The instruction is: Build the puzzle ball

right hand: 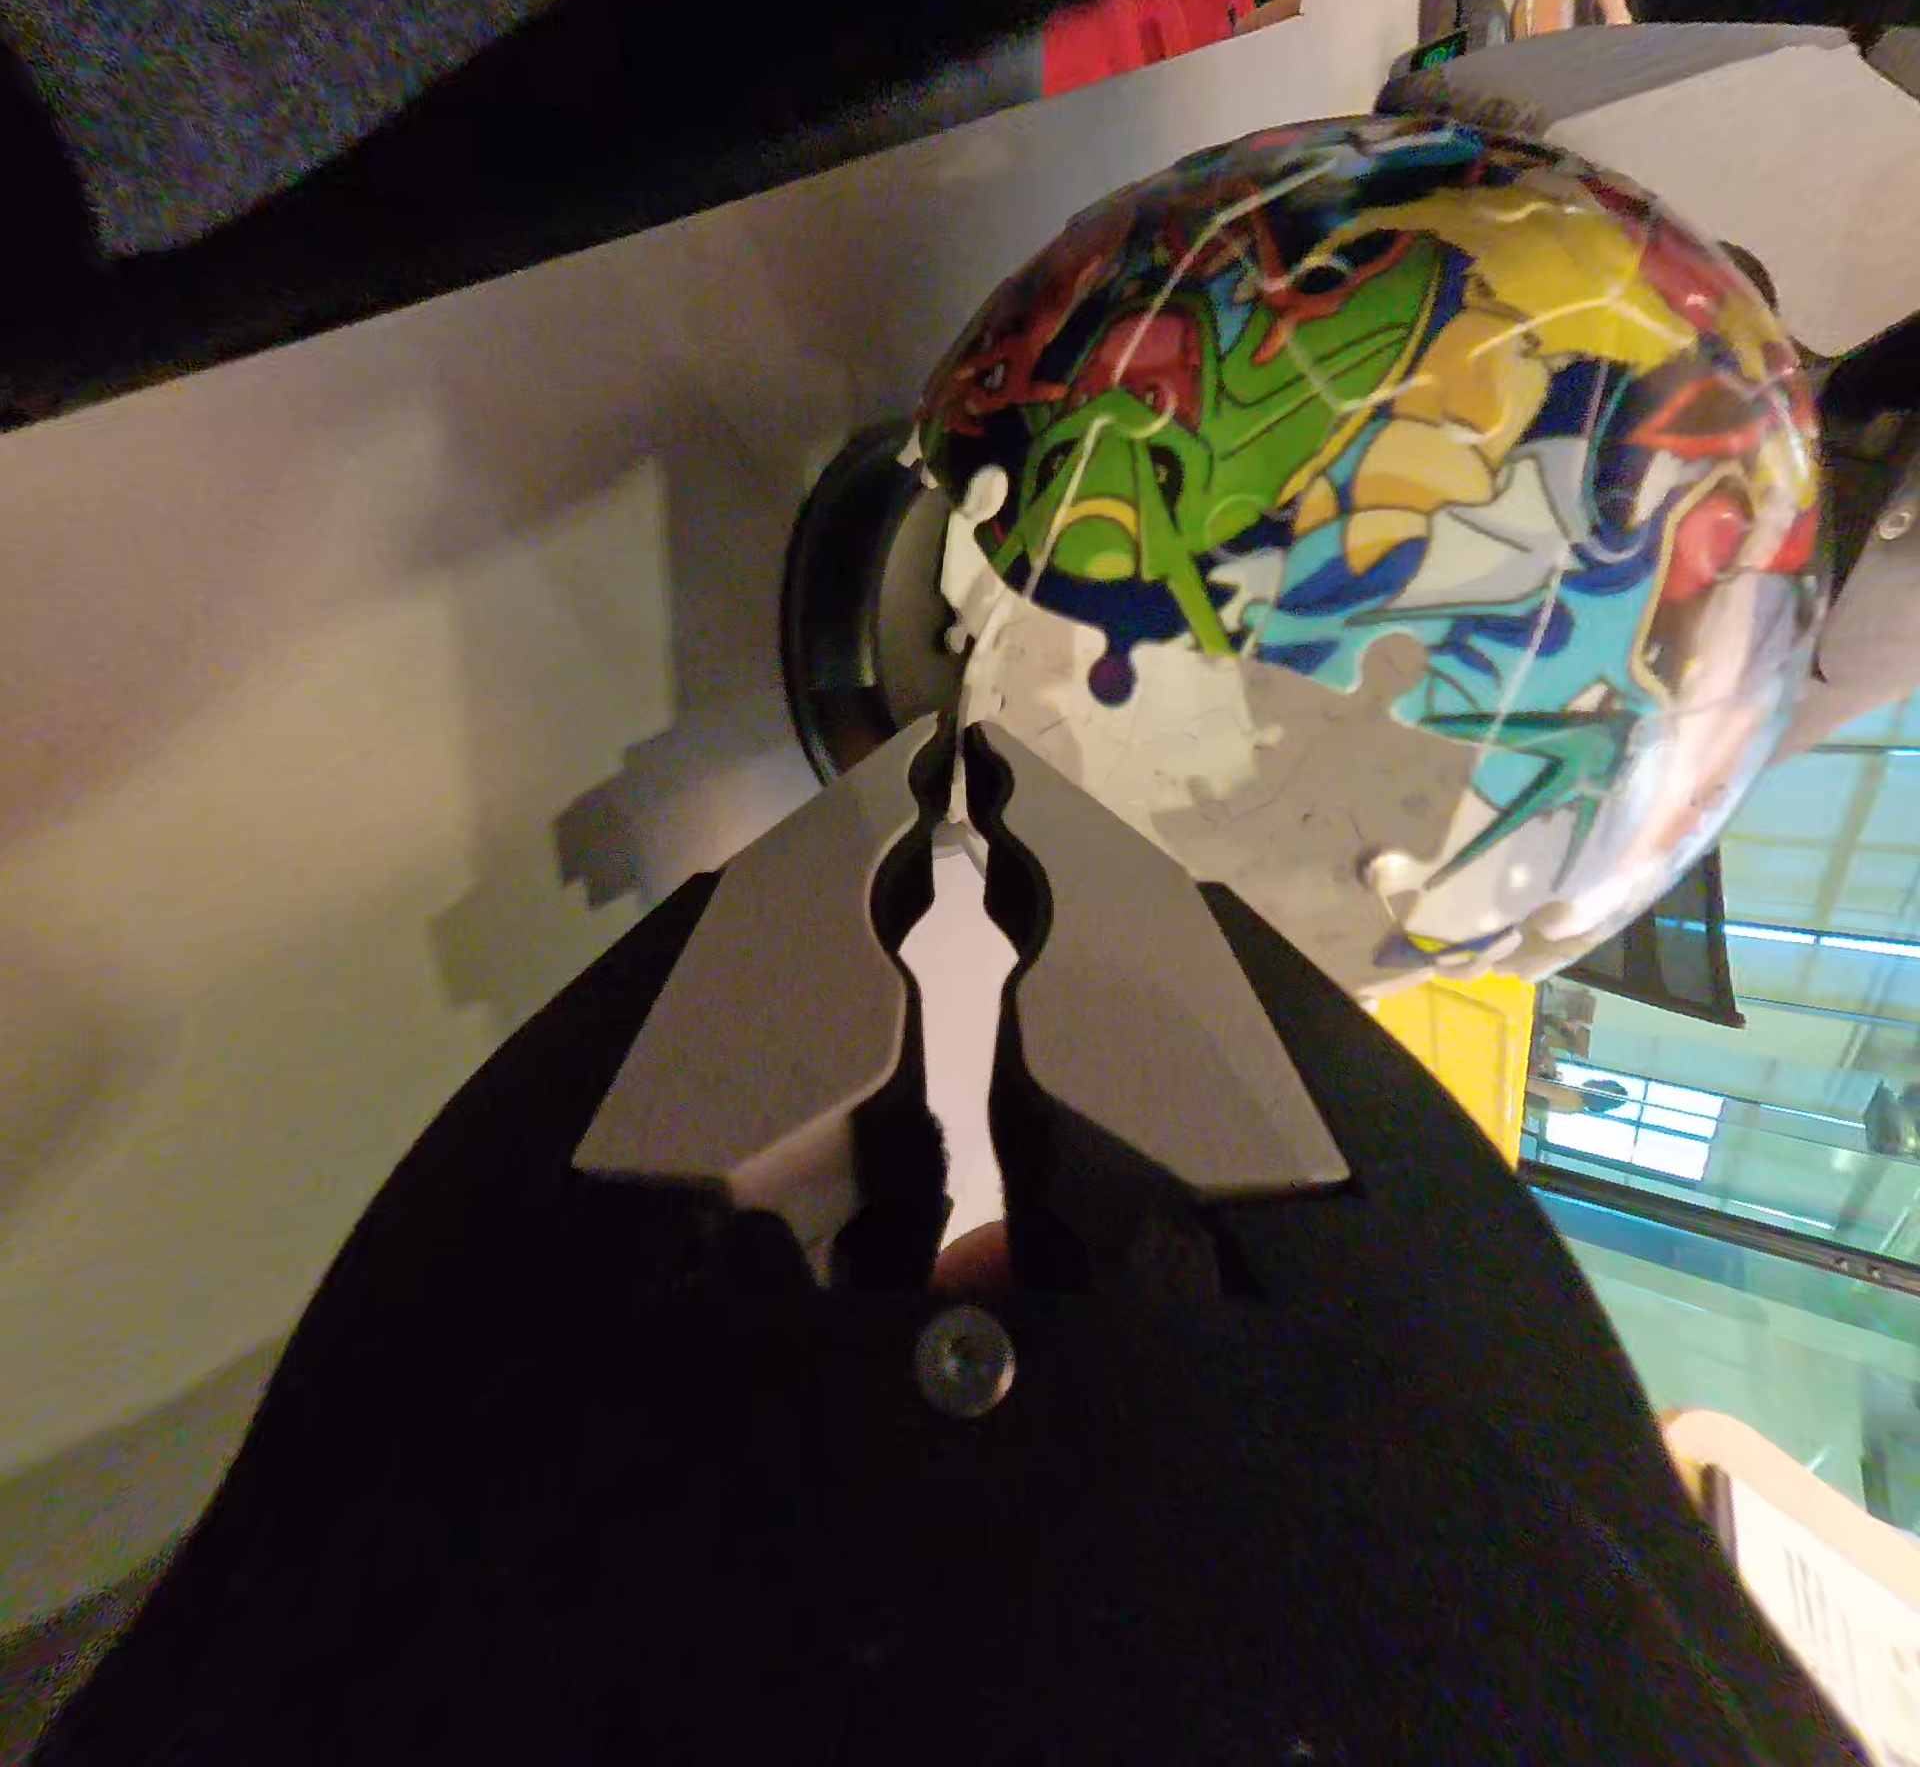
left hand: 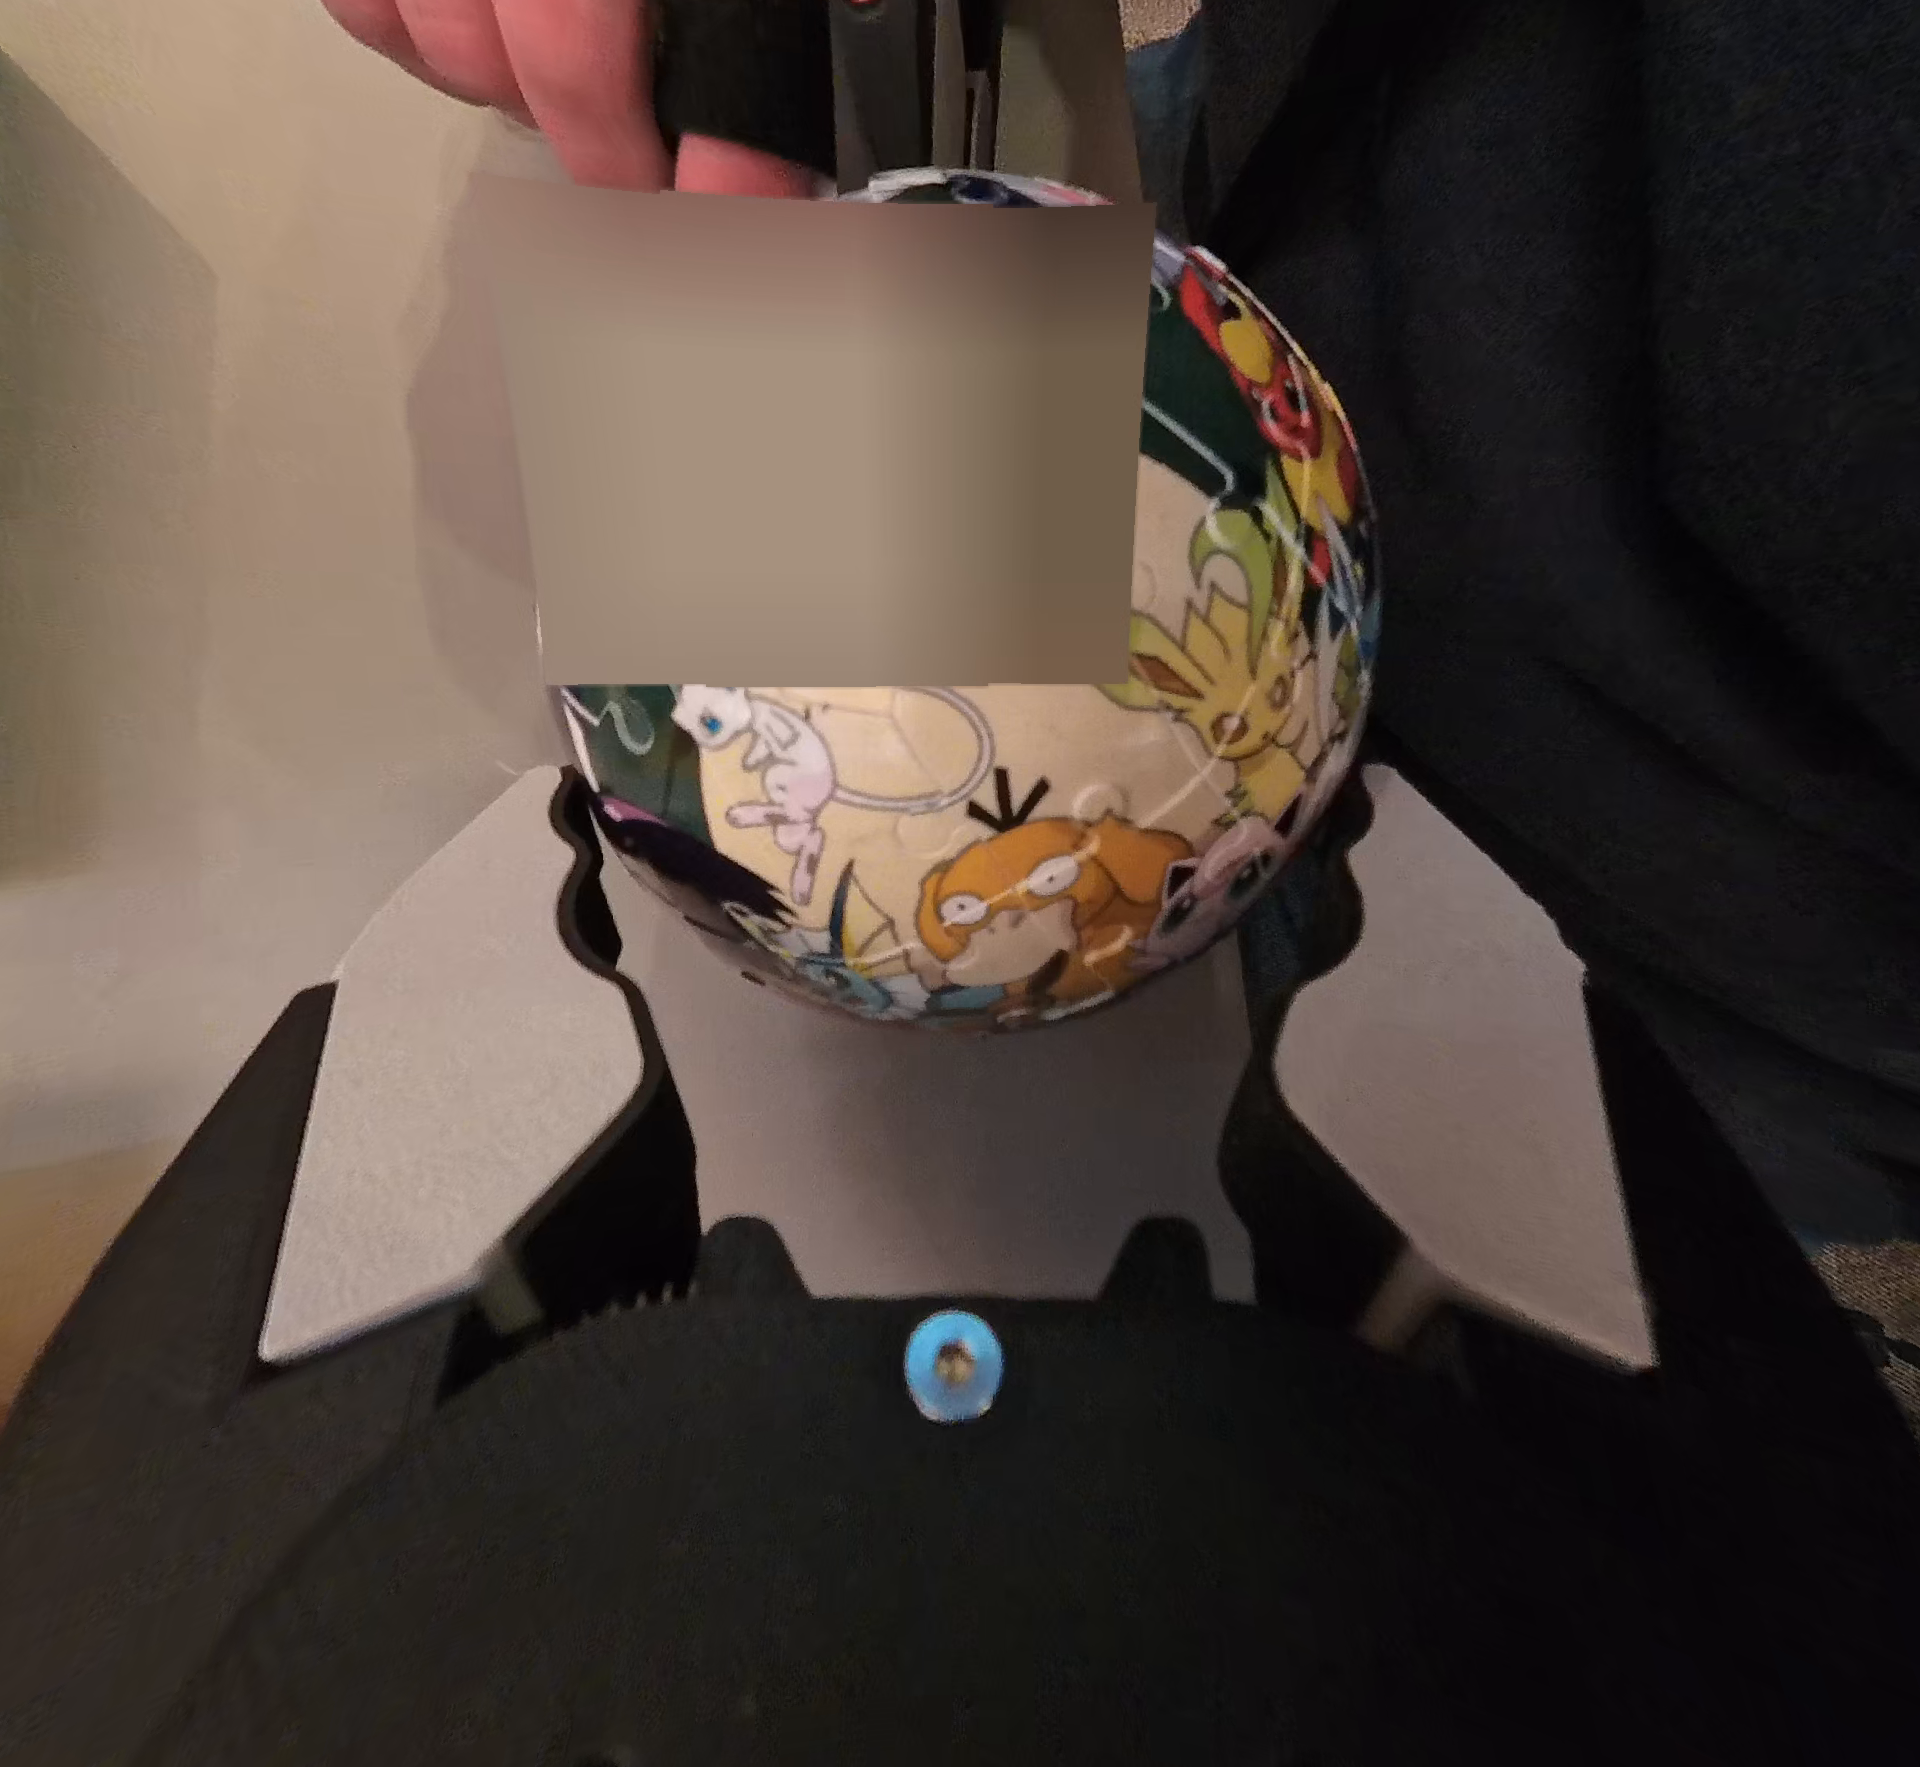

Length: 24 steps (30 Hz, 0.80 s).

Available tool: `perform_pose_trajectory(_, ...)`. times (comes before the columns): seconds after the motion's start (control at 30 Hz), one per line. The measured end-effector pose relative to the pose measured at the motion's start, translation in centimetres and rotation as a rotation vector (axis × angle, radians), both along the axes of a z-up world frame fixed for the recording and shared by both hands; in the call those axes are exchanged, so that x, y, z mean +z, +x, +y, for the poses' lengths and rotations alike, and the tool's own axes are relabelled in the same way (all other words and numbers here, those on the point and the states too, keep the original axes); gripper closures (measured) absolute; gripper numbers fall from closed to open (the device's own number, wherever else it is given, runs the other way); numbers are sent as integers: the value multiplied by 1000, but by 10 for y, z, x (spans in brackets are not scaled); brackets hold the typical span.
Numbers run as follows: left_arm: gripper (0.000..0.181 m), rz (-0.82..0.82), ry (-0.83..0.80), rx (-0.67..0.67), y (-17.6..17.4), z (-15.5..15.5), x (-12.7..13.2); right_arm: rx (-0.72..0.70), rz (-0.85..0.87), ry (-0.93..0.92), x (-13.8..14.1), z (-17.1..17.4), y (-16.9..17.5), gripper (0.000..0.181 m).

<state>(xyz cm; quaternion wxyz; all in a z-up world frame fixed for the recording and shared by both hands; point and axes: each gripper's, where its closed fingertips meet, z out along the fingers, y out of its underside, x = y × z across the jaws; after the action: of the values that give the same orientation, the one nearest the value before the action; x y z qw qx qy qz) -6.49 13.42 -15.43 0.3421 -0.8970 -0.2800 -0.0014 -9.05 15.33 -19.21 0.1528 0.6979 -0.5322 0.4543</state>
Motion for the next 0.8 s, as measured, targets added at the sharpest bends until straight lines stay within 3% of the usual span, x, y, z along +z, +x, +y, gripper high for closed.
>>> perform_pose_trajectory(0.7,53,-12,-12,-12,0,0,0,-19,60,92,-5,-5,2,181)
perform_pose_trajectory(0.8,53,-12,-10,-10,0,-1,0,-30,32,78,-2,-7,1,174)
